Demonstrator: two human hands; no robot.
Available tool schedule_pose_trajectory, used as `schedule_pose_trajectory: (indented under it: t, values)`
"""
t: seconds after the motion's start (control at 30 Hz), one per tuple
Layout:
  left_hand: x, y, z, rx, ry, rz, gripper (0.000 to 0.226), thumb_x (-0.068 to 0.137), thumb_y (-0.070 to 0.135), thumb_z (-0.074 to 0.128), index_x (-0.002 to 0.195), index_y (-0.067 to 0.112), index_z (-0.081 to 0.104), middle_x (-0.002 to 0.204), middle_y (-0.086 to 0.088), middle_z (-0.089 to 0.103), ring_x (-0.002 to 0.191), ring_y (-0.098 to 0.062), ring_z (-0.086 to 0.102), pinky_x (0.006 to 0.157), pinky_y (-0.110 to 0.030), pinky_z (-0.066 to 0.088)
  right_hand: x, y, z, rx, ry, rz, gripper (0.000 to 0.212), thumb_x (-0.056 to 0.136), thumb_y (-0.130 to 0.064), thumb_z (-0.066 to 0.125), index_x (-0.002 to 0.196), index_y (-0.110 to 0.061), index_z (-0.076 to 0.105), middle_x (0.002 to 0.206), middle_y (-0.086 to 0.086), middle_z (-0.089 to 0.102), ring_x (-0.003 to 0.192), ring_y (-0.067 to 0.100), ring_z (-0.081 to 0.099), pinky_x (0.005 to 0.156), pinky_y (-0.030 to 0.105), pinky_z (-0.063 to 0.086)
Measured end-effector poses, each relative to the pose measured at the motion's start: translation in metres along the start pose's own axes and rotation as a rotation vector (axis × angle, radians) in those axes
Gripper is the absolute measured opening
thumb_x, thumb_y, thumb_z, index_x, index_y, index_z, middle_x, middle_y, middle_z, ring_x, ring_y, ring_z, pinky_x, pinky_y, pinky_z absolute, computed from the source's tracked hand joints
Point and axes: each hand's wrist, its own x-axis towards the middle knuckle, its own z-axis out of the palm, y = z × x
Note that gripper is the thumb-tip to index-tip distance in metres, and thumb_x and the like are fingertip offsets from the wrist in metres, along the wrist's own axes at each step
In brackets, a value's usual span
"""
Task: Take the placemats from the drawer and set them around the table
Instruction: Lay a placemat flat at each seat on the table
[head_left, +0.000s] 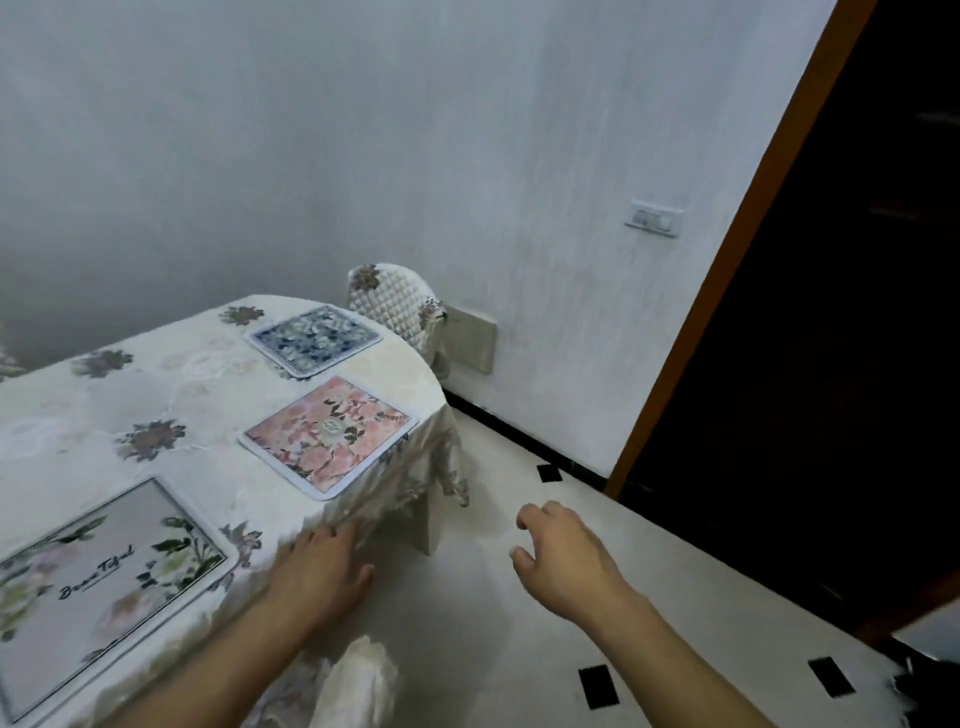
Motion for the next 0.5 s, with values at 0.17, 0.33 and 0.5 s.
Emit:
schedule_pose_trajectory:
  t: [0.17,0.33,0.5]
  values:
    - [0.087,0.031,-0.017,-0.003,0.042,-0.07,0.056,0.086,0.055,0.048,0.133,0.025,0.045,0.128,-0.007,0.058,0.115,-0.026,0.054,0.097,-0.04,0.043,0.103,0.044,-0.01,-0.022,-0.064,-0.057,0.035,0.093,-0.035,0.049,0.124,-0.019,0.051,0.119,0.006,0.054,0.106,0.022,0.053,0.084,0.034,0.048]
    - [0.145,0.034,-0.031,-0.009,0.089,-0.2,0.051,0.088,0.053,0.047,0.129,0.024,0.046,0.127,-0.006,0.058,0.113,-0.025,0.054,0.095,-0.039,0.044,0.211,0.058,-0.012,-0.025,-0.103,-0.2,0.031,0.093,-0.035,0.05,0.12,-0.02,0.053,0.117,0.005,0.055,0.105,0.022,0.052,0.077,0.032,0.042]
    - [0.197,0.034,-0.031,-0.063,0.125,-0.404,0.054,0.088,0.054,0.049,0.133,0.025,0.045,0.13,-0.004,0.056,0.114,-0.024,0.053,0.096,-0.039,0.045,0.332,0.066,0.007,0.016,-0.18,-0.386,0.028,0.09,-0.035,0.051,0.113,-0.022,0.056,0.11,0.004,0.058,0.1,0.023,0.054,0.077,0.033,0.048]
